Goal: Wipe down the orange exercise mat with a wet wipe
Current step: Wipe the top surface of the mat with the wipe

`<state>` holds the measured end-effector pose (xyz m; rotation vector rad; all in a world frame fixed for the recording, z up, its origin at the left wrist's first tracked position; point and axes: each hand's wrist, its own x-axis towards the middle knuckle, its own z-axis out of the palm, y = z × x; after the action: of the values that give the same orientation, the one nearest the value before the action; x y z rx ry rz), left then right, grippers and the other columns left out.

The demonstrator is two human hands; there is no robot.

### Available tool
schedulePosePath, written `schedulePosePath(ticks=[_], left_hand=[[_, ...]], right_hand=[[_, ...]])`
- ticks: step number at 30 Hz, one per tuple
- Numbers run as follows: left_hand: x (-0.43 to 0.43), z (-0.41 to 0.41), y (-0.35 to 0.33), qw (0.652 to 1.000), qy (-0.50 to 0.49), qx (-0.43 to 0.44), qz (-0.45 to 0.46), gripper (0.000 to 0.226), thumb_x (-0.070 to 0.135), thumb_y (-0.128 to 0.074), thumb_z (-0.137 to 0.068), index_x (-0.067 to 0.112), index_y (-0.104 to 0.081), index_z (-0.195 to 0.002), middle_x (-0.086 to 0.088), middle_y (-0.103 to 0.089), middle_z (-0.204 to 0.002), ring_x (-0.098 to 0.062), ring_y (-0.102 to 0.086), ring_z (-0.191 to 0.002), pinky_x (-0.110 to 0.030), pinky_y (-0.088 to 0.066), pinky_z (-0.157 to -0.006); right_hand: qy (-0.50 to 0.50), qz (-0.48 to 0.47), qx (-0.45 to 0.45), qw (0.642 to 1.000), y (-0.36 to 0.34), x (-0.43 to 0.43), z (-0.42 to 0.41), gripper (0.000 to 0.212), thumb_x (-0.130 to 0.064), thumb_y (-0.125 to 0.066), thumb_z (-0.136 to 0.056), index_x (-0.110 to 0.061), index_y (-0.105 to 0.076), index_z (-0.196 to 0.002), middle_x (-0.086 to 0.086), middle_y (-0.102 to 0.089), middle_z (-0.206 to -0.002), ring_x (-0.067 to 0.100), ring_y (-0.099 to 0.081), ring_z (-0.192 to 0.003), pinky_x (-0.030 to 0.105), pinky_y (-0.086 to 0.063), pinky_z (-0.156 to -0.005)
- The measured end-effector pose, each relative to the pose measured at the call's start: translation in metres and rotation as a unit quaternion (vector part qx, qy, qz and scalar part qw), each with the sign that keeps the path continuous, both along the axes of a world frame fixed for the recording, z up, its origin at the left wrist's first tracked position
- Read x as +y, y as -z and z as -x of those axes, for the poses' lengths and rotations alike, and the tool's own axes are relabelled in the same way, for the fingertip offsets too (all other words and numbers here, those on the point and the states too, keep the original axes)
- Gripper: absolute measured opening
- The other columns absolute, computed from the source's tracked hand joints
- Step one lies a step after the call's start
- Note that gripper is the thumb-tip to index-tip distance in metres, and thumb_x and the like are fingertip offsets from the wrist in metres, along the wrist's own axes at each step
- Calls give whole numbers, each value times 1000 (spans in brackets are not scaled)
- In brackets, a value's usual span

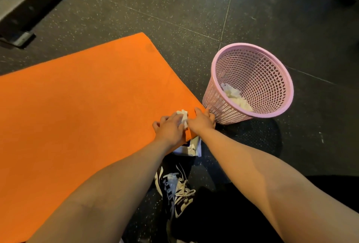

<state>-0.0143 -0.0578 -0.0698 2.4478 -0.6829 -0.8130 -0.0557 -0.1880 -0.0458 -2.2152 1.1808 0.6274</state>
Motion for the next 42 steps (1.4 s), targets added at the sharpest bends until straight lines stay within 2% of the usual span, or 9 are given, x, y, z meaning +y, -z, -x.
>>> schedulePosePath(ticks=[7, 16, 24, 26, 30, 34, 36, 39, 42], left_hand=[[17, 5, -4, 1000, 10, -4, 0, 48, 38, -40, -103, 35, -37, -151, 8, -24, -165, -19, -20, -146, -45, -15, -105], [24, 9, 1, 998, -67, -9, 16, 40, 44, -34, -104, 42, -46, -141, 8, -39, -155, -23, -26, -140, -45, -17, -105], [44, 19, -6, 993, -111, -36, 21, 32, 45, -38, -104, 34, -57, -129, 5, -48, -144, -24, -35, -132, -43, -22, -105], [53, 18, -6, 990, -125, -61, 36, 29, 43, -40, -104, 33, -59, -124, 5, -53, -139, -23, -37, -130, -42, -22, -103], [55, 11, -10, 988, -92, -97, 70, 28, 37, -45, -104, 33, -58, -128, 6, -55, -141, -23, -40, -131, -39, -21, -99], [45, 0, -13, 987, -71, -106, 102, 36, 28, -46, -103, 36, -54, -137, 6, -48, -152, -21, -40, -135, -42, -20, -106], [41, -3, -15, 988, -71, -110, 85, 41, 26, -42, -104, 37, -50, -142, 7, -41, -157, -21, -38, -138, -45, -18, -110], [38, 4, -16, 989, -77, -92, 81, 40, 31, -37, -107, 34, -49, -145, 3, -39, -158, -25, -35, -140, -45, -18, -112], [45, 29, -18, 987, -37, -91, 128, 38, 24, -46, -104, 34, -57, -140, 2, -48, -152, -27, -41, -136, -39, -21, -106]], right_hand=[[26, -26, 29, 999, -1, 4, 1, 74, -53, -51, -96, -39, -15, -159, -4, 5, -168, 44, 12, -151, 58, -5, -123], [-20, 16, -4, 1000, -8, 27, 13, 63, -55, -46, -98, -41, -28, -156, -6, -5, -166, 41, -11, -145, 52, -26, -119], [-1, -27, -122, 992, -26, 67, 17, 54, -24, -48, -99, -35, -38, -152, 7, -23, -157, 36, -22, -137, 43, -32, -111], [20, -62, -133, 989, -36, 65, 15, 52, -16, -42, -100, -29, -42, -150, 12, -40, -150, 37, -28, -135, 42, -29, -113], [98, -116, -168, 974, -47, 64, 16, 63, 0, -32, -95, -32, -47, -148, 1, -52, -138, 30, -31, -131, 30, -32, -102], [132, -152, -240, 950, -55, 80, 26, 61, -2, -42, -92, -32, -51, -145, 4, -45, -146, 30, -50, -128, 49, -48, -105], [140, -160, -256, 943, -60, 84, 31, 60, -4, -44, -92, -30, -50, -146, 4, -46, -147, 28, -51, -127, 50, -48, -106], [162, -169, -278, 932, -67, 92, 41, 54, -8, -46, -92, -28, -55, -142, -2, -56, -134, 22, -55, -121, 43, -50, -103], [184, -189, -291, 920, -67, 94, 57, 38, -7, -49, -99, -23, -62, -131, -9, -64, -107, 16, -60, -106, 25, -51, -84]])
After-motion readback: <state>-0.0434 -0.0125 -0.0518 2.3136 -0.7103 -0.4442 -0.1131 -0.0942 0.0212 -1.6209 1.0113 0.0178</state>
